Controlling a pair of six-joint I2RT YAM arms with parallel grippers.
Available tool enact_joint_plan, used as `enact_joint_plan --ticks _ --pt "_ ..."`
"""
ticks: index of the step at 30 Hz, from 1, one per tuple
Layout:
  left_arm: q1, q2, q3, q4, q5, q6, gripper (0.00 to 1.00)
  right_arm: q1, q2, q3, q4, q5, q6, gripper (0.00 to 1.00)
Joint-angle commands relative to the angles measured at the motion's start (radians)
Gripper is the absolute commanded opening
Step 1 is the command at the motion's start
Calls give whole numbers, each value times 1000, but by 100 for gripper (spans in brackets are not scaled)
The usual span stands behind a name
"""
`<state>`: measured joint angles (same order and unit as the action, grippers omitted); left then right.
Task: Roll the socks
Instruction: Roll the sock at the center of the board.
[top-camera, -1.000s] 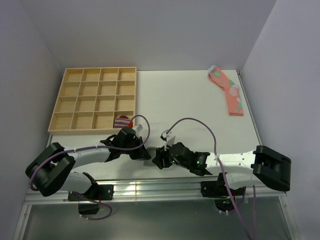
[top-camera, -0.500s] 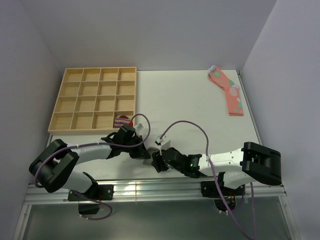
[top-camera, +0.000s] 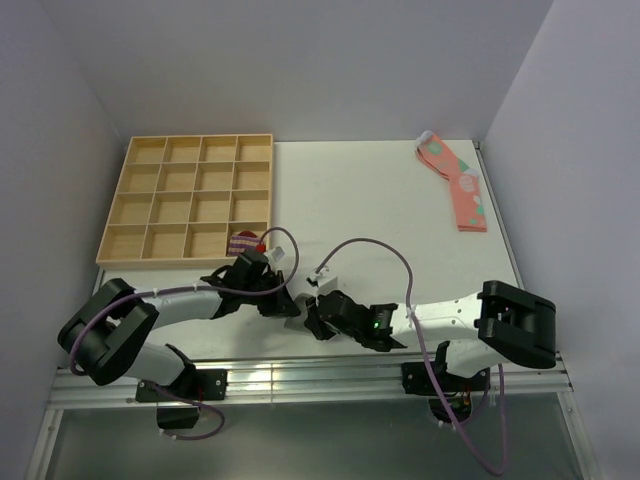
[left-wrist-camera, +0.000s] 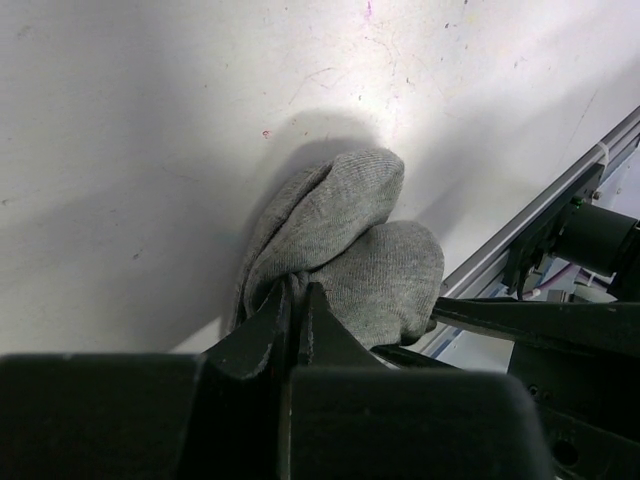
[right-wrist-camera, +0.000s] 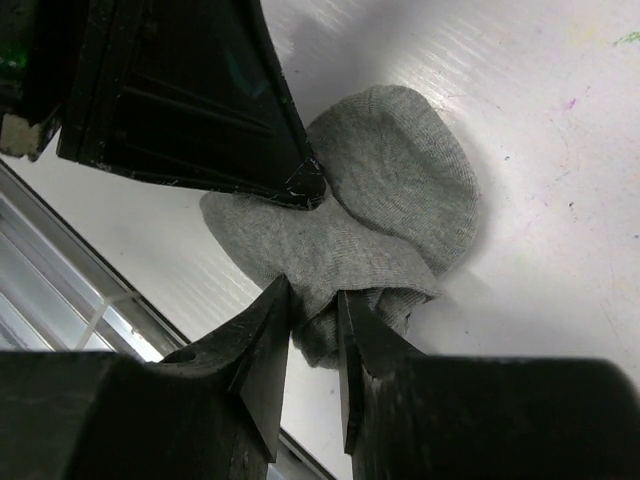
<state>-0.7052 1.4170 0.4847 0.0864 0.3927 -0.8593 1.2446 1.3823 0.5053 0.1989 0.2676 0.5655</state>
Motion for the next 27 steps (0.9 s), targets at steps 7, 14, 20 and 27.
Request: enact_joint_plan --ticks 7,14,20,27 --pt "-42 -93 -54 1 -168 -6 24 -115 32 44 -167 -195 80 13" --pt "-77 -228 -101 33 -302 -35 44 -177 77 90 -256 -312 89 12" --pt "-92 -358 -144 3 -390 -44 48 -235 126 133 -322 -387 108 11" --pt "-115 -480 -189 -23 -486 -34 49 -301 173 159 -345 -514 111 11"
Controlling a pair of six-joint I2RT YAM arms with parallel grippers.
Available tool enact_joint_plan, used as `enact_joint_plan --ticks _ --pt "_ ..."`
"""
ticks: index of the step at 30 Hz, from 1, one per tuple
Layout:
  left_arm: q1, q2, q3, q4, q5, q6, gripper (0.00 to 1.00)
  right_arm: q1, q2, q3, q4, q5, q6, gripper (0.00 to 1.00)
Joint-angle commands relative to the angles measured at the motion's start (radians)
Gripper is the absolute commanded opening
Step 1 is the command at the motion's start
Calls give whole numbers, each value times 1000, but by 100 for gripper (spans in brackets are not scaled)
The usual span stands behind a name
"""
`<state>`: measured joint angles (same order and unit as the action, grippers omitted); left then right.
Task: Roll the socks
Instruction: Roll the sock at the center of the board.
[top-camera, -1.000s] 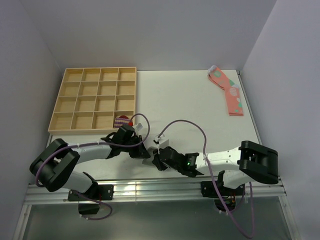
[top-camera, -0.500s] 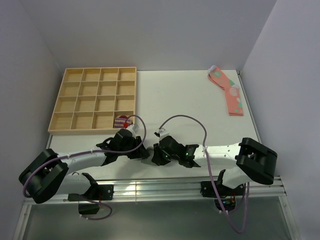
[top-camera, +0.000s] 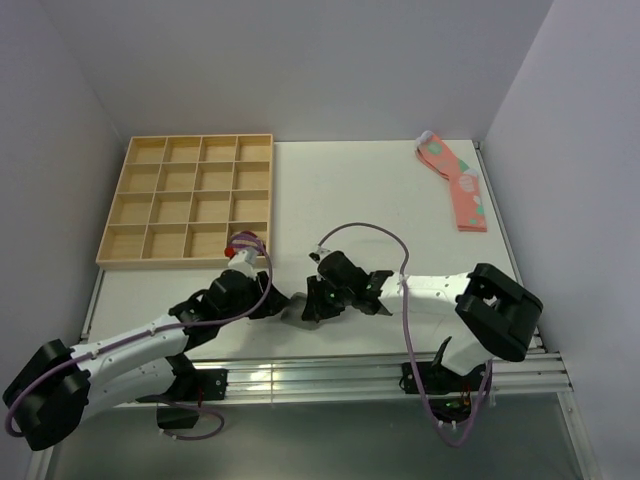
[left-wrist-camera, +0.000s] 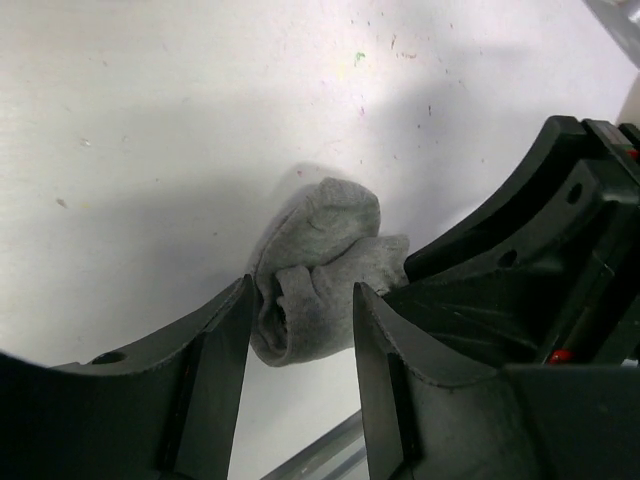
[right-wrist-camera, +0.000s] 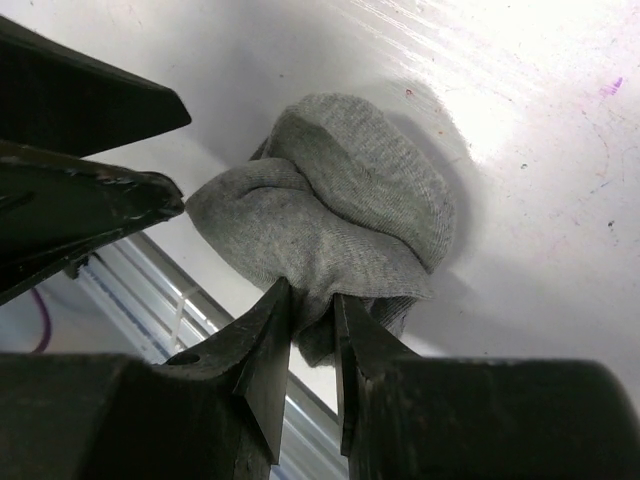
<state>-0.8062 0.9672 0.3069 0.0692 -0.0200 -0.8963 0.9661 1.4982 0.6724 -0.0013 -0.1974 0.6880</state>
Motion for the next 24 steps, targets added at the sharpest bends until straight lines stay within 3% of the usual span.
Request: enact_joint_plan --ticks 1,13,24 --pt "-31 -36 -15 -3 -86 5 49 -33 63 -5 -152 -66 -19 11" --pt "-165 4 -46 138 -176 46 51 -142 143 78 -304 -273 -148 10" --pt "-241 62 -55 215 -218 85 52 -194 200 124 -358 -347 -212 10"
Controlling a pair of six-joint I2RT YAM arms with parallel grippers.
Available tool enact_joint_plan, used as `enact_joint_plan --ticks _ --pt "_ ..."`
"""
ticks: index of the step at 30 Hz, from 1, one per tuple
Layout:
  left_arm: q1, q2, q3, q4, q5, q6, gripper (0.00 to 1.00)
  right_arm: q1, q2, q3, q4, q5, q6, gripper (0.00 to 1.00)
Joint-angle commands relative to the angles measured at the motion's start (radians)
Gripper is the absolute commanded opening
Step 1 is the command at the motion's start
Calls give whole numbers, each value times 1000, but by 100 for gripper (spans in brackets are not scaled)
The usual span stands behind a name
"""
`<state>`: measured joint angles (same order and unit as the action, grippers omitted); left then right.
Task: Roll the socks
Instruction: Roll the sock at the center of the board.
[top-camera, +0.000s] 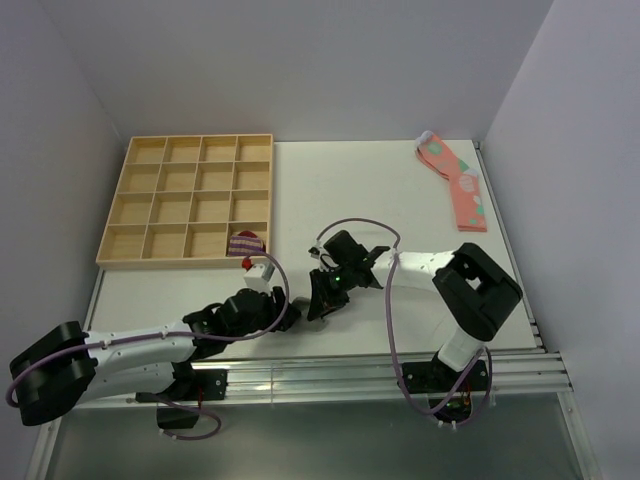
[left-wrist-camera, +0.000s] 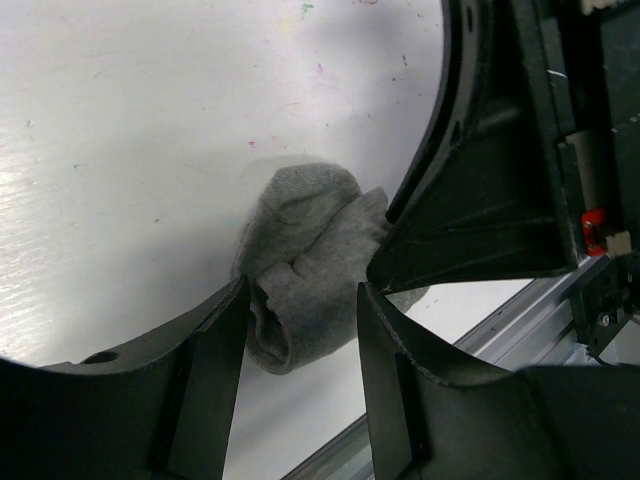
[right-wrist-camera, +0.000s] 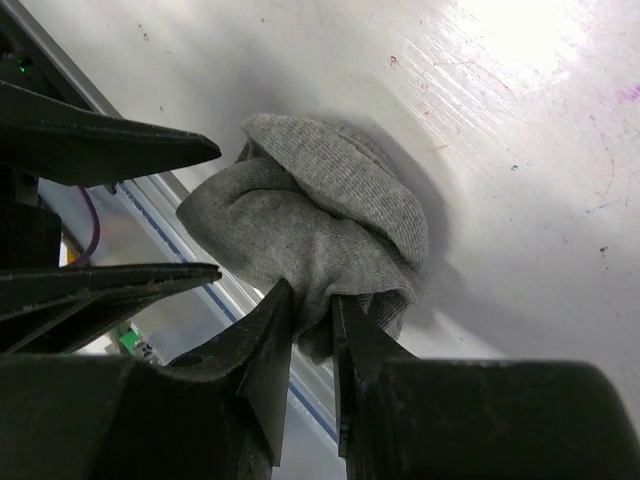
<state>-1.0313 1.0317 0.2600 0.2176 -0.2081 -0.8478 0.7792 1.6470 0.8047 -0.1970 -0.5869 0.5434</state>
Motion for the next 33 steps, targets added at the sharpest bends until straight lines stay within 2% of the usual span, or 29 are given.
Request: enact_joint_plan --ticks 1,22,29,31,33 --pt "-18 -4 -7 65 -28 38 52 -9 56 -7 -163 39 -72 10" --pt "-49 62 7 69 22 99 49 -52 139 67 -211 -2 -114 10" --pt "-49 76 5 65 49 108 39 -52 154 74 -188 -11 -102 10" --pt "-49 86 15 54 50 107 32 -52 152 76 -179 -10 -100 10" --pt "-49 96 27 31 50 98 18 -52 146 73 -162 -8 -96 10"
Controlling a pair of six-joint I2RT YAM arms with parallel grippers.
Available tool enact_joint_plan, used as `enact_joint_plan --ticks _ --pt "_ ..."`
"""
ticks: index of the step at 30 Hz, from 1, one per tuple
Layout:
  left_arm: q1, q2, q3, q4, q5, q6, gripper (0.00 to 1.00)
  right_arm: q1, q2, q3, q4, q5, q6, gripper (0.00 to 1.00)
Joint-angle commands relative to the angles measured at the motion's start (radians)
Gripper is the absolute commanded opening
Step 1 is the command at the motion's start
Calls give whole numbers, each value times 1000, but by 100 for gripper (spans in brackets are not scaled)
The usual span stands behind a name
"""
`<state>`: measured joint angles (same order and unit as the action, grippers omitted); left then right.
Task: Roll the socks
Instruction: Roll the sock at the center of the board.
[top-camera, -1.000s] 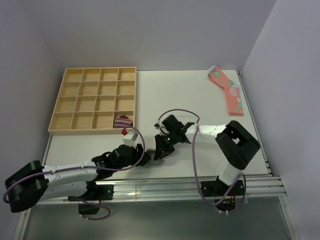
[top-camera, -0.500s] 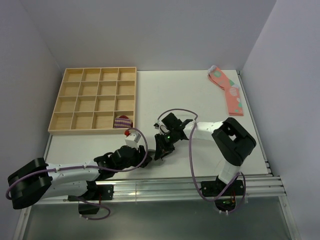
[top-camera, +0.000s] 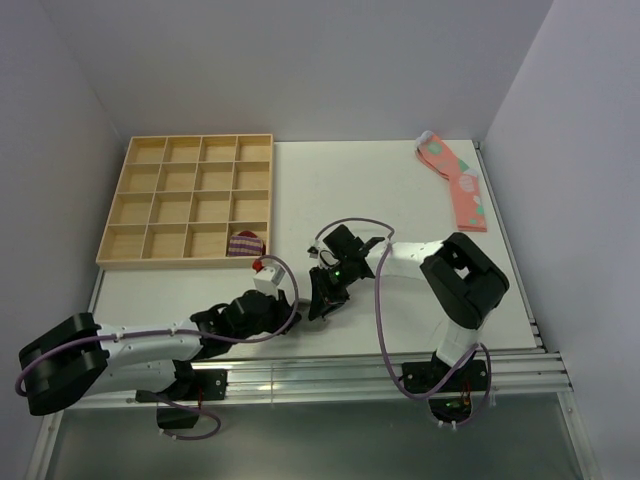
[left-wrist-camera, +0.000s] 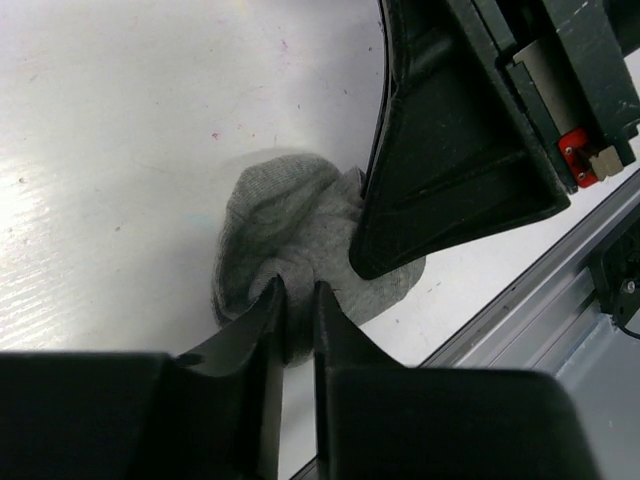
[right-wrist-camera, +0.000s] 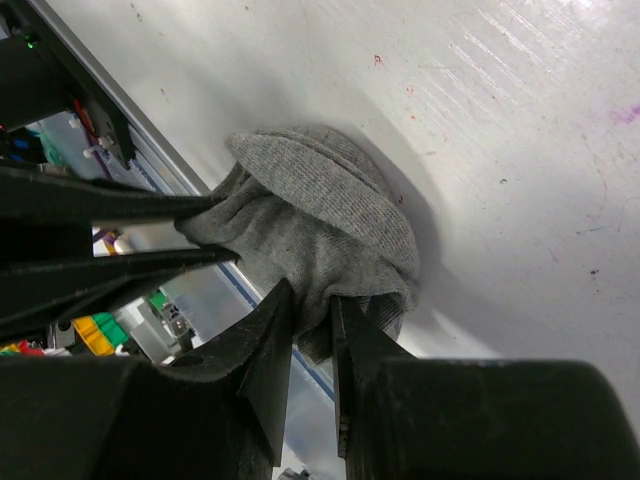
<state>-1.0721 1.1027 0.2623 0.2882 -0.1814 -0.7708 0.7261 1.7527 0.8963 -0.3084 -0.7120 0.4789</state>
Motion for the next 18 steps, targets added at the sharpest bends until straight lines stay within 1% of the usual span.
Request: enact_joint_plan --ticks 1,2,3,8,9,12,17,18 --pt "-8 45 41 -66 23 21 12 1 25 -28 -44 124 -28 10" --pt "-8 54 51 -81 23 19 2 1 18 -33 -28 132 -23 11" --pt "-8 75 60 -96 22 8 0 1 -1 -39 -20 141 -22 15" --pt "-8 115 94 -167 23 -24 0 4 -85 -91 28 204 0 26" --pt "-8 123 98 -178 22 -37 0 3 -125 -103 46 218 6 30" --pt "-6 143 123 -228 28 -51 0 4 -203 -141 77 270 23 38" --pt "1 198 175 -285 59 -65 0 4 -323 -204 135 351 46 47" --pt "1 210 183 -323 59 -76 0 6 -363 -214 141 371 49 48"
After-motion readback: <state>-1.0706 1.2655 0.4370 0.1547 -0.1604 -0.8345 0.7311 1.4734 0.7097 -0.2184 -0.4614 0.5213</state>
